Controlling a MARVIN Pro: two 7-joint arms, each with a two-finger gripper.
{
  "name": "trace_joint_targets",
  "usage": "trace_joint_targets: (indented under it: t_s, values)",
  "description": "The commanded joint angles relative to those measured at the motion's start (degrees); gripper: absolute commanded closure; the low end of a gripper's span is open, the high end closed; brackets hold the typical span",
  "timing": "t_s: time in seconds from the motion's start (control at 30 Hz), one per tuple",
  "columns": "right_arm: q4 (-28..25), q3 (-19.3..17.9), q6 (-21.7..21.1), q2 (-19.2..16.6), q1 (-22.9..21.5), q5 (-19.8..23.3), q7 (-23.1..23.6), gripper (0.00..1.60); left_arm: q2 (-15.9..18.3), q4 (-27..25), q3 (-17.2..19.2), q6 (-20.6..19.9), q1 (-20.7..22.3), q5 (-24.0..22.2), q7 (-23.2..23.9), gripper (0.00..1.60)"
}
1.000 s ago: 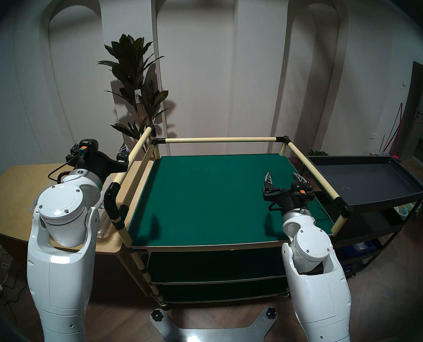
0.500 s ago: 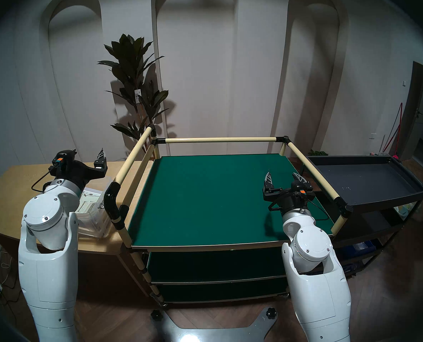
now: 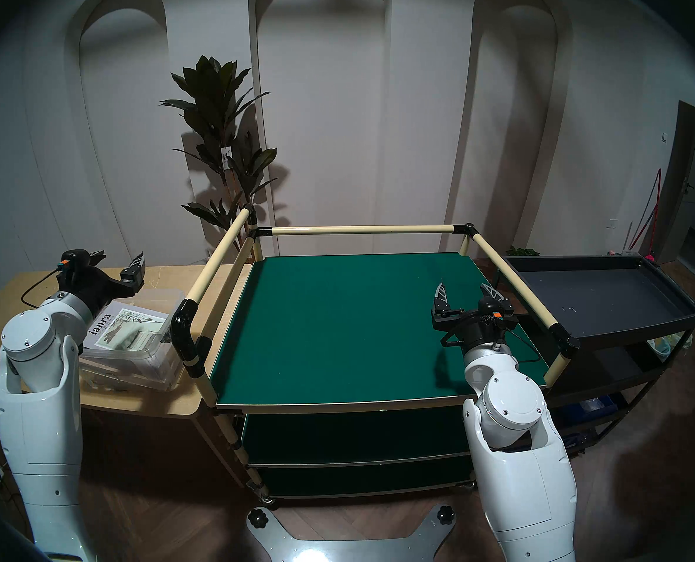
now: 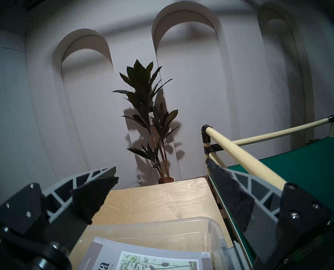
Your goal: Put the storage box onto the shelf
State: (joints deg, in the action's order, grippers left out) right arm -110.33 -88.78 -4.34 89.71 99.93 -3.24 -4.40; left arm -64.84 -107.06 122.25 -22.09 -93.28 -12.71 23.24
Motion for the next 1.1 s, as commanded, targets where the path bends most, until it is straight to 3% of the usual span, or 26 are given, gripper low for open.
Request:
trace_joint_targets:
  t_s: [0.0, 0.2, 0.6, 0.73, 0.93, 1.07]
  values:
    - [-1.4, -0.1, 0.2, -0.1, -0.3, -0.2, -0.1, 0.00, 3.2, 1.8, 1.1, 2.1, 1.6, -1.3, 3.4, 0.00]
    - [-1.4, -0.1, 0.1, -0.1, -0.2, -0.2, -0.1, 0.00, 1.3, 3.9, 1.8, 4.3, 1.2, -2.1, 3.9, 0.00]
    - [-1.3, -0.2, 0.2, -0.1, -0.3, -0.2, -0.1, 0.00, 4.5, 5.1, 3.9, 3.4, 1.1, -3.2, 7.2, 0.00]
    - [-1.3, -0.2, 0.2, -0.1, -0.3, -0.2, -0.1, 0.00, 7.3, 3.8, 6.4, 0.4, 1.5, -4.3, 9.3, 0.00]
    - [-1.2, -0.2, 0.2, -0.1, -0.3, -0.2, -0.1, 0.00, 8.4, 3.3, 9.9, -4.9, 2.7, -6.3, 10.1, 0.00]
    - [-1.3, -0.2, 0.2, -0.1, -0.3, -0.2, -0.1, 0.00, 10.7, 4.4, 9.6, -7.1, 1.9, -6.6, 12.8, 0.00]
